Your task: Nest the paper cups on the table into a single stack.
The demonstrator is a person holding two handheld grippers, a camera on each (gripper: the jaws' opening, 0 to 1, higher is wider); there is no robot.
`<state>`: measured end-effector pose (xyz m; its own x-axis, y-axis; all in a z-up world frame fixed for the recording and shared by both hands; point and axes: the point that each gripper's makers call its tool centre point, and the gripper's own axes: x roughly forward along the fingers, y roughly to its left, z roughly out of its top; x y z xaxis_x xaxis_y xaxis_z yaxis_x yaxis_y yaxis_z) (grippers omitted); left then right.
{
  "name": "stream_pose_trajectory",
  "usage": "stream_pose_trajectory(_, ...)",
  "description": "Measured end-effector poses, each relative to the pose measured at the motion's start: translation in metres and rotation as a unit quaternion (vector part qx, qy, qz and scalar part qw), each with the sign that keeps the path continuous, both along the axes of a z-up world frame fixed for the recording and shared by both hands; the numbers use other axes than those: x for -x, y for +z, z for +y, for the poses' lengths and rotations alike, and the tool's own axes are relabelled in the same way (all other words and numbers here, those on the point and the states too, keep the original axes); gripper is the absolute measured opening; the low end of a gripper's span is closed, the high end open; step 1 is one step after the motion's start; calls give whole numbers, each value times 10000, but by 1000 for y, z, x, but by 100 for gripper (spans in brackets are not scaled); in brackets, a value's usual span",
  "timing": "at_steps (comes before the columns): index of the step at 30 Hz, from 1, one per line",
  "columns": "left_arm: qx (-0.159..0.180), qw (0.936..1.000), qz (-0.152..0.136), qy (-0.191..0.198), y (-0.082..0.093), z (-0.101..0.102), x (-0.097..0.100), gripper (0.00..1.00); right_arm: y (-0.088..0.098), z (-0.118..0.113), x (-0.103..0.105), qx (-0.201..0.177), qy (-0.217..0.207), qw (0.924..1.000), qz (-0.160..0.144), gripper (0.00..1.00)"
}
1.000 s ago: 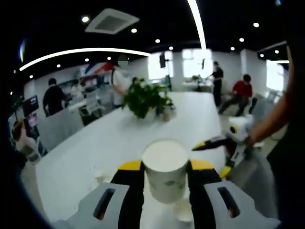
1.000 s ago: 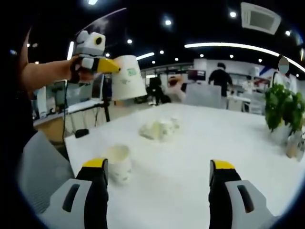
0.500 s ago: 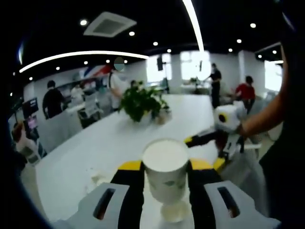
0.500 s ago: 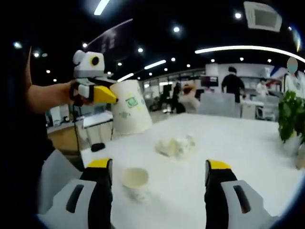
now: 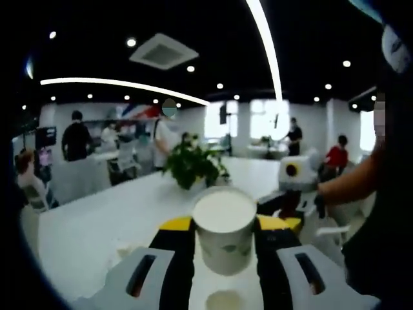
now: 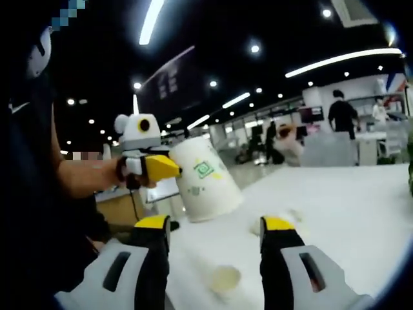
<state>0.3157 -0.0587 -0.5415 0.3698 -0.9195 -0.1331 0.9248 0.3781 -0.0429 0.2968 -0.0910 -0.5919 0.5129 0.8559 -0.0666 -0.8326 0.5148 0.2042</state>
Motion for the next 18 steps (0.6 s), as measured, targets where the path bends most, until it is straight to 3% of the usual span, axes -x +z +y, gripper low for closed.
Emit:
stream_pose_trajectory(3, 72, 10000, 35, -27, -2, 4, 3, 35, 14, 11, 12, -329, 373, 9987, 149, 42)
stream_pose_trajectory(5, 383, 9990, 155, -189, 5, 6, 12, 35, 17, 12, 14, -375, 471, 9980, 212, 40)
stream_pose_trajectory(9, 604, 9972, 260, -350, 10, 17, 20, 35, 22, 16, 24, -446, 759, 9957, 288, 30)
stream_pose_trajectory(13, 509, 9971, 292, -494, 6, 22, 26, 35, 27, 18, 31, -558, 953, 9933, 351, 27)
stream_pose_trajectory(18, 110, 9967, 418, -690, -12, 30, 33, 35, 32, 20, 35, -696, 1061, 9912, 384, 26)
